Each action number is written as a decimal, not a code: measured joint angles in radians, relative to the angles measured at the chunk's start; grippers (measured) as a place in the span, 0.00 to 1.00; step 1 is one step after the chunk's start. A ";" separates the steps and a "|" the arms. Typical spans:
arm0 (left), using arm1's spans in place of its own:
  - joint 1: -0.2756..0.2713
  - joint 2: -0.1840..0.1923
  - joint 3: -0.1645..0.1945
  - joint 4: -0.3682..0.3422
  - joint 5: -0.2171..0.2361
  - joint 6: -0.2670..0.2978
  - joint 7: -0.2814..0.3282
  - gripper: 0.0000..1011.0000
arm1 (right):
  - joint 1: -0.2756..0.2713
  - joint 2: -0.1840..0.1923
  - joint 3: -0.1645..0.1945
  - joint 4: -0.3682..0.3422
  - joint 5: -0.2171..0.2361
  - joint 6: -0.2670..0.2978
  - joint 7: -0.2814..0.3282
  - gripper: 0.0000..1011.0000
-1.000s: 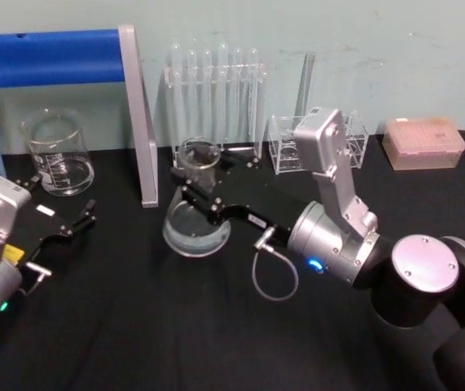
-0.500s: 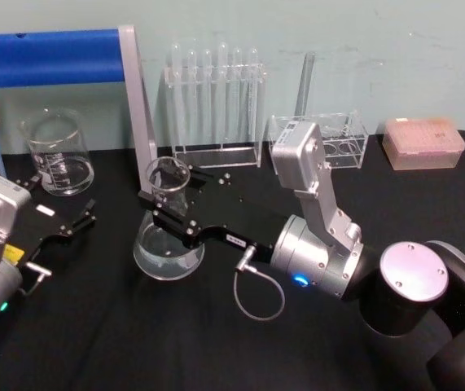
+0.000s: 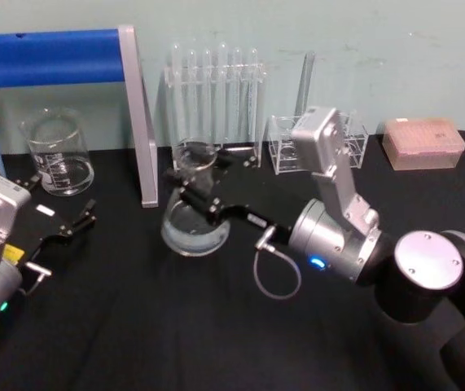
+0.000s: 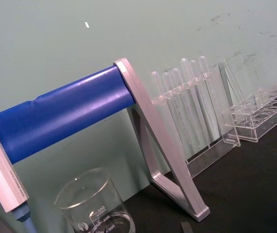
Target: Grasp the erlenmeyer flask with one hand, shake it three times, then place it back.
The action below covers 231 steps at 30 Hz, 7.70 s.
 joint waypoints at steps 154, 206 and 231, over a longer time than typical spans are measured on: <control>0.000 0.000 0.000 0.000 0.000 0.000 0.000 0.99 | -0.089 -0.056 0.058 0.133 -0.069 0.041 -0.066 0.45; 0.000 0.000 0.000 0.000 0.000 0.000 0.000 0.99 | -0.110 -0.028 0.070 0.098 -0.050 0.054 -0.051 0.99; 0.000 0.000 0.000 0.000 0.000 0.000 0.000 0.99 | -0.283 0.159 0.171 -0.091 0.020 0.075 -0.069 0.99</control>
